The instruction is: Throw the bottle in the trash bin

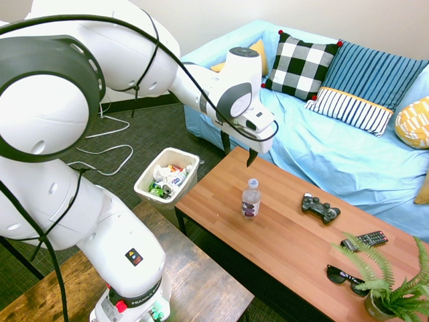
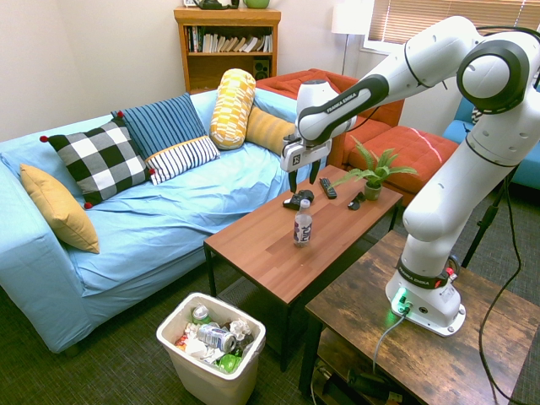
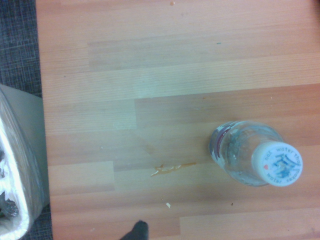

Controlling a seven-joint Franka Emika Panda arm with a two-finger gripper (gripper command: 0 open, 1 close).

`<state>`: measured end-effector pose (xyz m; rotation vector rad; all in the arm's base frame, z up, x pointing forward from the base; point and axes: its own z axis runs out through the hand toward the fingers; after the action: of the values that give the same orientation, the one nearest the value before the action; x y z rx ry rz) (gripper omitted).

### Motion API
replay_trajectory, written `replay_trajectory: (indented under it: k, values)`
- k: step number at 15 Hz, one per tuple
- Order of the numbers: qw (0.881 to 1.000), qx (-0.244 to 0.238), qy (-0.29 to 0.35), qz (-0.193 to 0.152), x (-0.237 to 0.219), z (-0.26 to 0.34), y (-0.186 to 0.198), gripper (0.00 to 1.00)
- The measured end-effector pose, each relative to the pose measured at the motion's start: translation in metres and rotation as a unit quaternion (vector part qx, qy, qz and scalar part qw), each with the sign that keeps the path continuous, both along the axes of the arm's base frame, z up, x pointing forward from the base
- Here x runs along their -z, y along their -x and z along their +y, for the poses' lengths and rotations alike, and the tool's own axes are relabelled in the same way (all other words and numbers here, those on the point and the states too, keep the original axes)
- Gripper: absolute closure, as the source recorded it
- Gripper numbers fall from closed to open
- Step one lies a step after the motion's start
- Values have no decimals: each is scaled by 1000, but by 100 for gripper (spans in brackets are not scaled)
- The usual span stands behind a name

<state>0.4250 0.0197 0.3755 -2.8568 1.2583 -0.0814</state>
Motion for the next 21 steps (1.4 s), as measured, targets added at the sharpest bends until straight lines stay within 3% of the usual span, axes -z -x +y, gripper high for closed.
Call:
replay_trajectory:
  k: [10, 21]
  values:
    - [997, 70, 32, 26, 28, -20, -17, 0]
    - [992, 105, 15, 67, 115, -47, -46, 0]
